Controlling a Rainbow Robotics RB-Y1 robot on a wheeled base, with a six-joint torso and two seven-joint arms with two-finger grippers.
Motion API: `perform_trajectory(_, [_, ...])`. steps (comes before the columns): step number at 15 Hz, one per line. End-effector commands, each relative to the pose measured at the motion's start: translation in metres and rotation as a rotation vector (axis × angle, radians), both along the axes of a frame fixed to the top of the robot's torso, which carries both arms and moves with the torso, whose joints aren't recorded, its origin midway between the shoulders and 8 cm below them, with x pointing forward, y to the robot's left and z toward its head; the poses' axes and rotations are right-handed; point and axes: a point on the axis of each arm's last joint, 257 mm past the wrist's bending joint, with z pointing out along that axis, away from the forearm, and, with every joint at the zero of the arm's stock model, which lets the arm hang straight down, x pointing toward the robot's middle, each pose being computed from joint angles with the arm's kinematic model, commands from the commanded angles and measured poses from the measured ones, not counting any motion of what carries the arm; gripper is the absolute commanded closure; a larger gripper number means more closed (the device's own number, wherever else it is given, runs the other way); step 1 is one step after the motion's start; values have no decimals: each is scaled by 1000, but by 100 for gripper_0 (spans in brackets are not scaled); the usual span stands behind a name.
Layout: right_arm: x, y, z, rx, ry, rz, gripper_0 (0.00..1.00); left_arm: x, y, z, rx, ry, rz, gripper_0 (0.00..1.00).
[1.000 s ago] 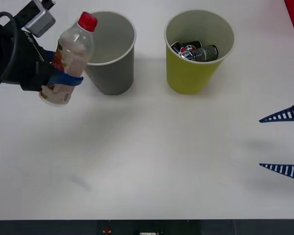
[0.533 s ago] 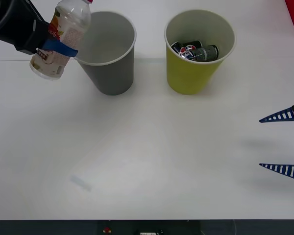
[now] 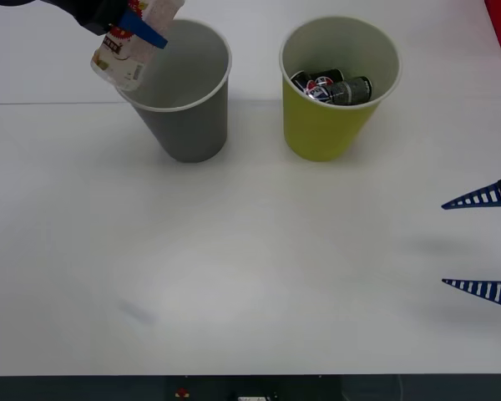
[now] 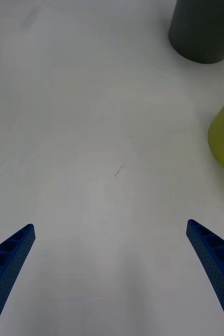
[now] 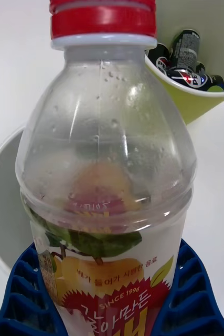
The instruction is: Put the can into the green bin and the plastic bottle into the gray bin
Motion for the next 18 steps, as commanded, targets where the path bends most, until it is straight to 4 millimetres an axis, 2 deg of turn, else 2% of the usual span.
perform_trajectory(1, [0, 0, 0, 0, 0, 0, 0, 30, -13, 4, -7, -30, 14, 100])
perform_trajectory(4, [0, 0, 0, 0, 0, 0, 0, 51, -12, 2, 0, -51, 44, 100])
perform_trajectory(7, [0, 0, 0, 0, 0, 0, 0, 53, -10, 0, 5, -48, 52, 100])
perform_trajectory(8, [0, 0, 0, 0, 0, 0, 0, 51, -9, -2, 12, -40, 50, 96])
perform_trajectory(9, [0, 0, 0, 0, 0, 0, 0, 49, -9, -3, 17, -34, 48, 44])
perform_trajectory(10, [0, 0, 0, 0, 0, 0, 0, 49, -6, -3, 24, -33, 48, 0])
perform_trajectory(13, [0, 0, 0, 0, 0, 0, 0, 42, -4, -5, 39, -23, 13, 0])
perform_trajectory(15, [0, 0, 0, 0, 0, 0, 0, 37, -1, 1, 51, -43, -16, 0])
perform_trajectory(18, [0, 0, 0, 0, 0, 0, 0, 19, 5, -7, -10, -44, -141, 0])
